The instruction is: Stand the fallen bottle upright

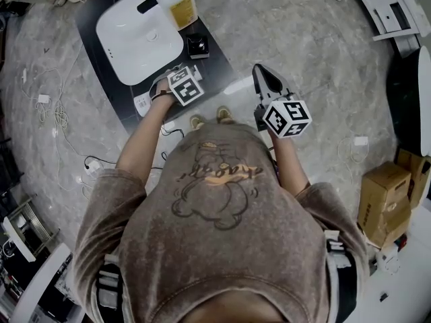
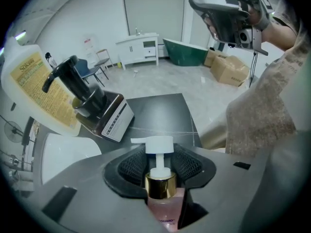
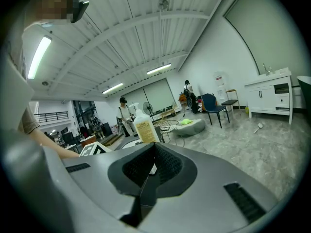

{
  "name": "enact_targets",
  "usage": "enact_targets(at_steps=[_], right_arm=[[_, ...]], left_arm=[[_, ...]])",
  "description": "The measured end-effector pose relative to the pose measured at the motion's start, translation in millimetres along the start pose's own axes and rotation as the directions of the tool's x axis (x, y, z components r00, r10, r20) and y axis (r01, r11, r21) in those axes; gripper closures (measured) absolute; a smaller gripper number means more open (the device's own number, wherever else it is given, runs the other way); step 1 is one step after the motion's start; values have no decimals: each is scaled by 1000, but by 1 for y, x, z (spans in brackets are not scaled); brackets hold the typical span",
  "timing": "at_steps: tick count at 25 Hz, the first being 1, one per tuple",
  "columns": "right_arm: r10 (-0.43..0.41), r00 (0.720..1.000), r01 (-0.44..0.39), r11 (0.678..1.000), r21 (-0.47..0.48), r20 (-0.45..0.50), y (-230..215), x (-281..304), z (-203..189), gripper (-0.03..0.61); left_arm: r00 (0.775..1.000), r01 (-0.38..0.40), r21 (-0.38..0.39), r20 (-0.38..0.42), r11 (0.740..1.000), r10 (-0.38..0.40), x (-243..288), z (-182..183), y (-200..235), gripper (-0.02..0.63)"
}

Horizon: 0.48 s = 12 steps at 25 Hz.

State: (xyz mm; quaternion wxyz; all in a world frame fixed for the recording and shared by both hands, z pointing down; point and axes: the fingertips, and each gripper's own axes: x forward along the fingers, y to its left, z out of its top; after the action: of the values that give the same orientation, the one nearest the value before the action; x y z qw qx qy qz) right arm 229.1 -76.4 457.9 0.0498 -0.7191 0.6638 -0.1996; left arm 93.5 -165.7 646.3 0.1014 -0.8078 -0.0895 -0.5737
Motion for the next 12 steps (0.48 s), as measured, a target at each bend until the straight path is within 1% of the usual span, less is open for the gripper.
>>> enact_targets(at_steps=[6, 12], right_arm=[[23, 1000, -23, 1000, -10, -1, 4, 6, 2, 581], [33, 999, -33, 999, -14, 1, 7, 10, 4, 581]], left_arm=[[997, -40, -7, 68, 999, 40, -17, 16, -1, 431], [986, -68, -15, 153, 998, 69, -39, 39, -2, 431]])
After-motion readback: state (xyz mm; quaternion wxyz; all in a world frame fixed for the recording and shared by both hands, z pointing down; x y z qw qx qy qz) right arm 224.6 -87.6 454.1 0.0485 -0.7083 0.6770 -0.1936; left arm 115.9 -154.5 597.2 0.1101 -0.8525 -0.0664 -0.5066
